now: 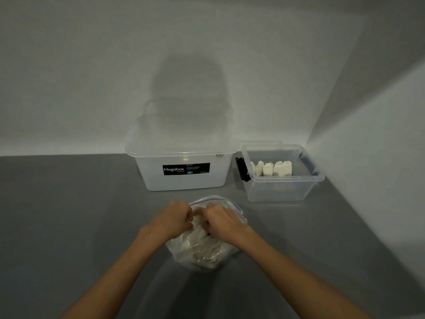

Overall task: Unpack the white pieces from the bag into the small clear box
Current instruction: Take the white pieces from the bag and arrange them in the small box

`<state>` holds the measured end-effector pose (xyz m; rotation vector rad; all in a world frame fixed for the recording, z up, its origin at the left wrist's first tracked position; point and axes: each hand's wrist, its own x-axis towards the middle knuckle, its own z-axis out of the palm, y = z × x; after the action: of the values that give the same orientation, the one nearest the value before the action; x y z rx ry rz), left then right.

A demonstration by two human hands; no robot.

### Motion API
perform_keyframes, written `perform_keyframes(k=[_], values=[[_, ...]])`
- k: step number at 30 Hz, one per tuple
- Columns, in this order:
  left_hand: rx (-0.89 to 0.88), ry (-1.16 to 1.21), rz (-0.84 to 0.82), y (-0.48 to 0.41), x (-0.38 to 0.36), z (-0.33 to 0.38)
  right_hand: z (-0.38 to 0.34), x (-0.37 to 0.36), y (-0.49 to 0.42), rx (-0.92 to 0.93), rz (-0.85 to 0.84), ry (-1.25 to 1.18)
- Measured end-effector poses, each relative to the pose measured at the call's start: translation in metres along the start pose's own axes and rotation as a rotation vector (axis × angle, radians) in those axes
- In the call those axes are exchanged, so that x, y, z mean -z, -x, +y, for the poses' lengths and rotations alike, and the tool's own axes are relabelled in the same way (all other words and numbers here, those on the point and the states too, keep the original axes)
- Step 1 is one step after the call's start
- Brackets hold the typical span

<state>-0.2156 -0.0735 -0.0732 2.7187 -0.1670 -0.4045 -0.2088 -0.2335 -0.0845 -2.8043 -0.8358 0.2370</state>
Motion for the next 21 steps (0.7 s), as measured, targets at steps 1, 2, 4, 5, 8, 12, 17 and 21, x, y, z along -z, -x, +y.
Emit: perform_keyframes(k=[1, 2, 4, 5, 8, 12, 17, 21], values=[[0.005, 0.008, 0.003, 0.001, 0.000, -0.003, -0.003, 0.000, -0.001, 0.005, 0.002, 0.001], [-0.001, 0.010, 0.013, 0.002, 0.001, -0.005, -0.006, -0.001, -0.002, 0.009, 0.007, 0.003], [-0.012, 0.015, 0.034, 0.005, 0.002, -0.010, -0.011, -0.002, -0.005, 0.025, 0.024, 0.008], [-0.013, 0.023, 0.048, 0.006, 0.003, -0.013, -0.013, -0.002, -0.006, 0.037, 0.032, 0.016], [-0.025, 0.043, 0.089, 0.010, 0.005, -0.018, -0.018, 0.000, -0.007, 0.057, 0.027, 0.025], [-0.057, 0.102, 0.137, 0.016, 0.008, -0.023, -0.014, 0.009, -0.006, 0.054, 0.080, -0.010], [-0.156, 0.349, 0.245, 0.026, 0.020, -0.015, -0.003, 0.037, -0.002, -0.095, 0.232, -0.333], [-0.173, 0.694, 0.283, 0.034, 0.028, 0.000, 0.003, 0.055, 0.005, -0.237, 0.273, -0.772]])
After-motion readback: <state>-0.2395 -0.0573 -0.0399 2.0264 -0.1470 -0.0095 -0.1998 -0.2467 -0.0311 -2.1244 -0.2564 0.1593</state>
